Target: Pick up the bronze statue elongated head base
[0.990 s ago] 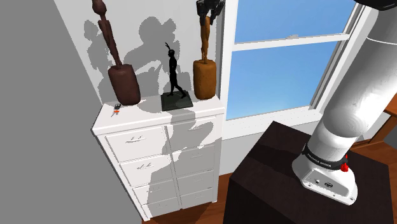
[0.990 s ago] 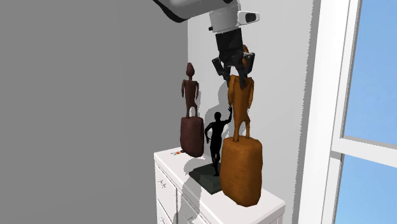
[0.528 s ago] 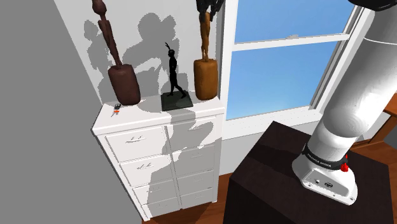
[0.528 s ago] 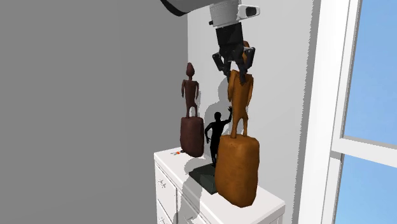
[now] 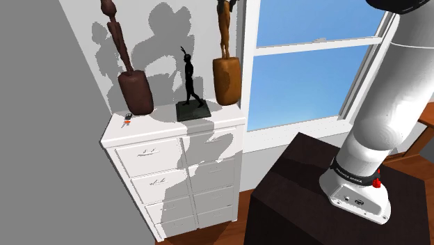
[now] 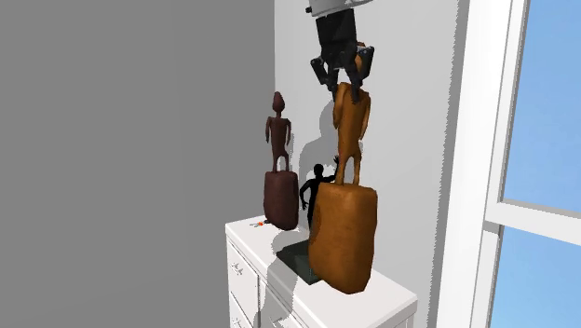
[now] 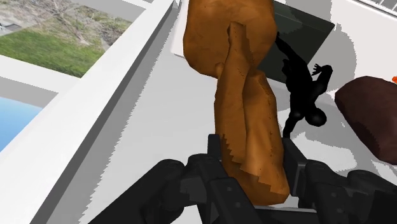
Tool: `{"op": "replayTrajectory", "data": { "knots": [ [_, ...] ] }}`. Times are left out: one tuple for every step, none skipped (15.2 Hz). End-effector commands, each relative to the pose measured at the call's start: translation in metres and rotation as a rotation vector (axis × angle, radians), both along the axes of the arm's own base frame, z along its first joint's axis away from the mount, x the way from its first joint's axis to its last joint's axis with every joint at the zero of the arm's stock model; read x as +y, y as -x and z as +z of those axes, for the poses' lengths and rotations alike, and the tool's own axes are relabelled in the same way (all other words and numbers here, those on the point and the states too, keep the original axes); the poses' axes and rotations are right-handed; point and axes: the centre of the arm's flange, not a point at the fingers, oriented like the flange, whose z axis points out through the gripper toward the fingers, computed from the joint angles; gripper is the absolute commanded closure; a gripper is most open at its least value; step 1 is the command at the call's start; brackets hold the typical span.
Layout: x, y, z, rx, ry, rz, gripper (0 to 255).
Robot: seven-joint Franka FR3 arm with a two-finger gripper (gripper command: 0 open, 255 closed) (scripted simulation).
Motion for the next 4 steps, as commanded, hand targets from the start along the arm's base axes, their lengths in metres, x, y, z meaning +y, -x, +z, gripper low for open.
{"op": "replayTrajectory", "data": {
  "knots": [
    [-0.0011,0.0017,0.0132,-0.006,0.001,0.000,255],
    [-0.0011,0.0017,0.0185,-0.006,0.001,0.000,255],
    [-0.0011,0.0017,0.0193,-0.006,0.001,0.000,255],
    [-0.0011,0.0018,0.0193,-0.006,0.001,0.000,255]
  ]
}}
